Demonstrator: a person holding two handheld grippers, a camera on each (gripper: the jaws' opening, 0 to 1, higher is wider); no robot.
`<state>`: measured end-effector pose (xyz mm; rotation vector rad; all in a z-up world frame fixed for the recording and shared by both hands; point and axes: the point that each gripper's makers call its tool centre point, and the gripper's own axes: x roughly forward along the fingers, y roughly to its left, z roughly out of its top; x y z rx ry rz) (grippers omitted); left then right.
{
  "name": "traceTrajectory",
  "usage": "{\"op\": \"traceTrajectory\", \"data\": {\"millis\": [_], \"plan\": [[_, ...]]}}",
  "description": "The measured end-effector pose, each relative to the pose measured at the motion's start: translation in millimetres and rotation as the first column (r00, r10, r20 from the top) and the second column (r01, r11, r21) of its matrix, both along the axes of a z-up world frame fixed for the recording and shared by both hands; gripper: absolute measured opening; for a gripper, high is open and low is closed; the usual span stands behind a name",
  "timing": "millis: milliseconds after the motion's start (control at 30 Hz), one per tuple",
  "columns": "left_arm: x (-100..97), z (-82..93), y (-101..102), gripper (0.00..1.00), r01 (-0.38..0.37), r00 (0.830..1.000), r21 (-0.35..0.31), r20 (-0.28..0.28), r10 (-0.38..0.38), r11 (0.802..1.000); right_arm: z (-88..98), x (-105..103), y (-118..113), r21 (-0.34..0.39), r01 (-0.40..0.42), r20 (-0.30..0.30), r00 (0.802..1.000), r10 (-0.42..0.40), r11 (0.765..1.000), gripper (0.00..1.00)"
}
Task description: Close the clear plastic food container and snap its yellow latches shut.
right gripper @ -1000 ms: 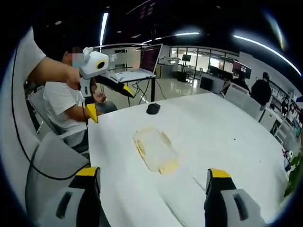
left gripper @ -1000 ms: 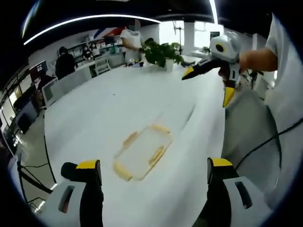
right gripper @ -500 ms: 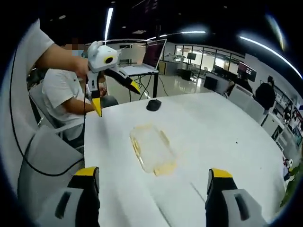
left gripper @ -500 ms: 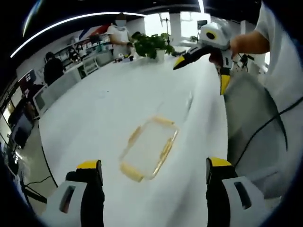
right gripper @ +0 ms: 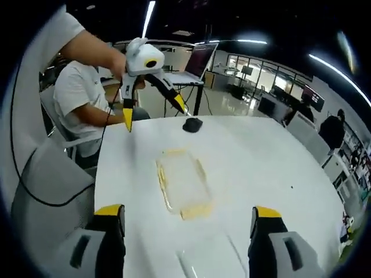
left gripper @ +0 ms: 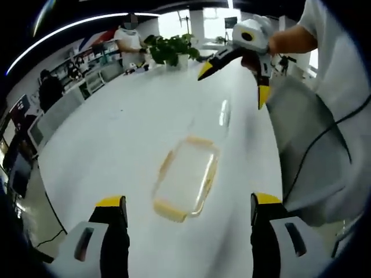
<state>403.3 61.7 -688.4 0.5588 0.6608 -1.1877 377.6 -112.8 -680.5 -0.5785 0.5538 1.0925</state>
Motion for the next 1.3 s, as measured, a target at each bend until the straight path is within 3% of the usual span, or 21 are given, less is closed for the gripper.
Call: {"op": "traceTrajectory", "data": {"millis": [333,467,600,700,833,1133,1300], "plan": [[9.0,-17.0,0.5,0.8,0.118,0.993,0.079,0.007,-0.119,0.99,-9.6,17.0,8.7,-0.035,-0.054,0.012,0.998,0.054,0.998,0.81],[10.4,-25.8,0.9,0.8,0.149,0.989,0.109,-0.003,-0.149,0.983,-12.9,20.6,15.8,0.011,-0.05,-0.032,0.998,0.05,0.999,0.76],[10.8,-37.5,4.5,0.76,0.201,0.979,0.139,-0.013,-0.201,0.97,-23.2,25.4,14.4,-0.016,-0.063,-0.029,0.998,0.063,0.998,0.7],[14.2,-44.0,6.9,0.76,0.197,0.98,0.16,-0.017,-0.197,0.967,-30.1,24.7,15.8,-0.041,-0.088,-0.034,0.996,0.087,0.995,0.68],[14.1,-51.9,7.6,0.71,0.221,0.975,0.176,-0.034,-0.218,0.959,-43.7,26.3,12.6,-0.141,-0.169,-0.003,0.985,0.171,0.975,0.61],[18.8,-65.9,6.2,0.67,0.259,0.966,0.197,-0.042,-0.255,0.946,-66.0,35.2,16.0,-0.18,-0.197,-0.043,0.98,0.192,0.964,0.55],[26.5,-82.4,13.5,0.64,0.268,0.963,0.224,-0.049,-0.264,0.937,-74.2,39.9,18.5,-0.174,-0.198,-0.082,0.979,0.186,0.965,0.5]]}}
